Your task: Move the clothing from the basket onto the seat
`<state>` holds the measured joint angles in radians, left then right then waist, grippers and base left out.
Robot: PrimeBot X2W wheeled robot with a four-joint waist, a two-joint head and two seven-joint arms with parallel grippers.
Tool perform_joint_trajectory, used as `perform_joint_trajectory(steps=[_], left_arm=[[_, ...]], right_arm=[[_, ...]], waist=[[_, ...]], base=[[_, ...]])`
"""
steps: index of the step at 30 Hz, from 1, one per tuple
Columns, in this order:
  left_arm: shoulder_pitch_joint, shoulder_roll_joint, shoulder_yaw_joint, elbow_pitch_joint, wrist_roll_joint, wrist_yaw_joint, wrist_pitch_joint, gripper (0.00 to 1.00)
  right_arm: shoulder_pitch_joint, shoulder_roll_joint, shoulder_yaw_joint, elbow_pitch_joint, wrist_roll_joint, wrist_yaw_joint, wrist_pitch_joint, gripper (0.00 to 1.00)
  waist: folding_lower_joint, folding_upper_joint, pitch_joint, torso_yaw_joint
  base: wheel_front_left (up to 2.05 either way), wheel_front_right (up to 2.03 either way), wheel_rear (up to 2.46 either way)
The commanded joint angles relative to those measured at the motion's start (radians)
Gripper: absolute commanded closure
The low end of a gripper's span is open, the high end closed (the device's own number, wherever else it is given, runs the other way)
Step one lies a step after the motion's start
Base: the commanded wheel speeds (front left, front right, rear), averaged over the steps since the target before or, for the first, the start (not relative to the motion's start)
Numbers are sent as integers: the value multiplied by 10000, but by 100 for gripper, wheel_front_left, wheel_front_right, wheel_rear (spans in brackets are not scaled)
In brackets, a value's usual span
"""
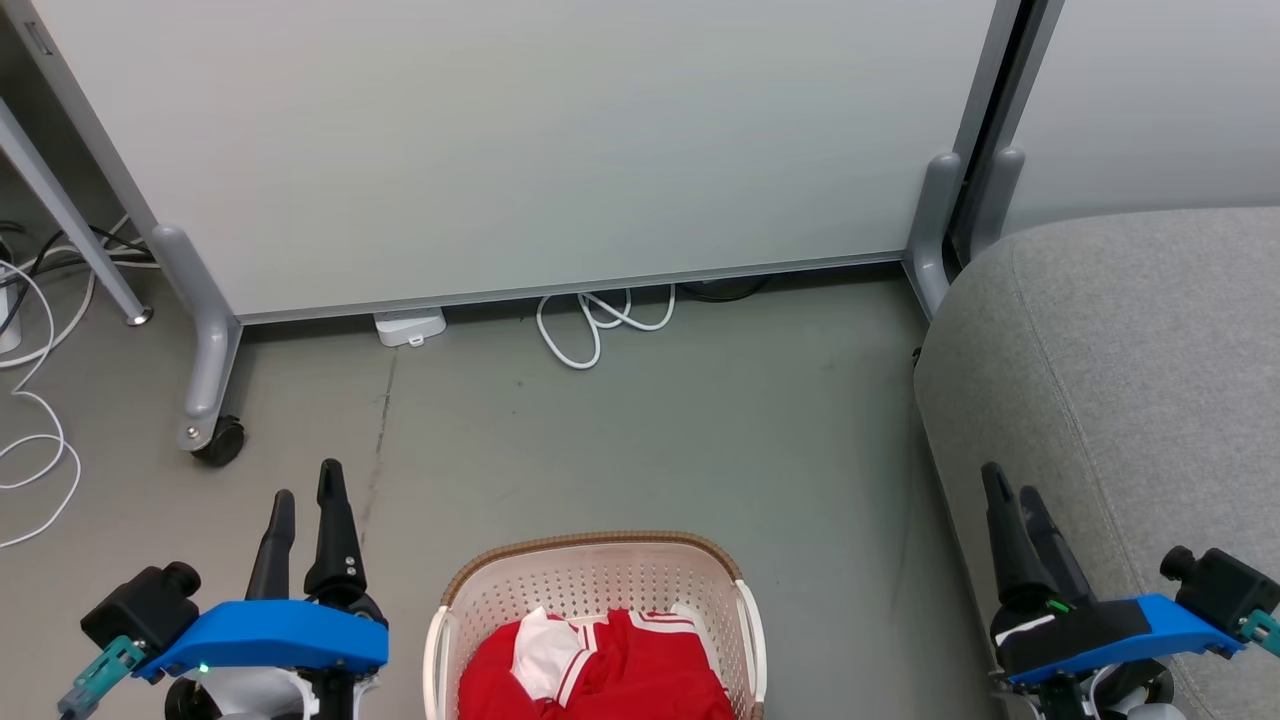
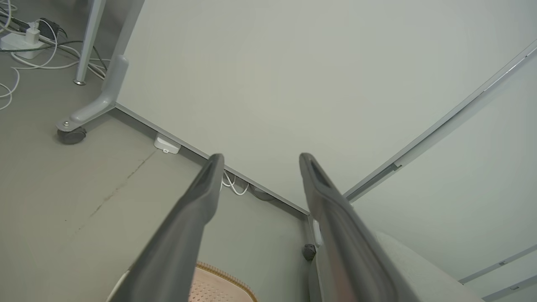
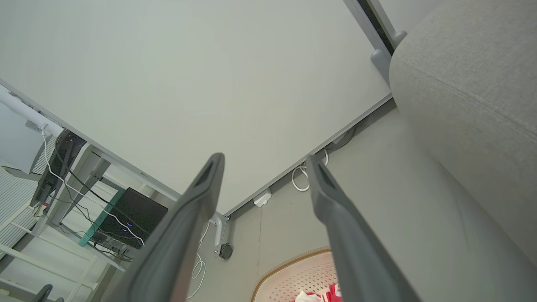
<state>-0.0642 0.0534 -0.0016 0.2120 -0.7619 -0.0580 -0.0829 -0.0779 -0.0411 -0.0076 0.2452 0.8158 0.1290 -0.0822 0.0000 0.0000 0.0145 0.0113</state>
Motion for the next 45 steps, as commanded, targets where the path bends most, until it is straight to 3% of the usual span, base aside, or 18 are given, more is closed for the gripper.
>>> perform_joint_trajectory(steps=[1, 27, 45], left_arm=[[-275, 90, -60, -94, 384, 27, -120, 0], [-287, 214, -589, 129, 3485, 135, -874, 0], [-281, 244, -818, 326, 5073, 167, -1259, 0]], right_arm=[[-235, -76, 50, -105, -379, 14, -131, 0], [-200, -98, 406, -58, -3391, 19, -885, 0], [-215, -107, 581, 9, -5015, 22, -1269, 0]], waist=[[0, 0, -4, 7], [0, 0, 18, 110], [0, 0, 47, 155]], base=[[0, 0, 0], [0, 0, 0], [0, 0, 0]])
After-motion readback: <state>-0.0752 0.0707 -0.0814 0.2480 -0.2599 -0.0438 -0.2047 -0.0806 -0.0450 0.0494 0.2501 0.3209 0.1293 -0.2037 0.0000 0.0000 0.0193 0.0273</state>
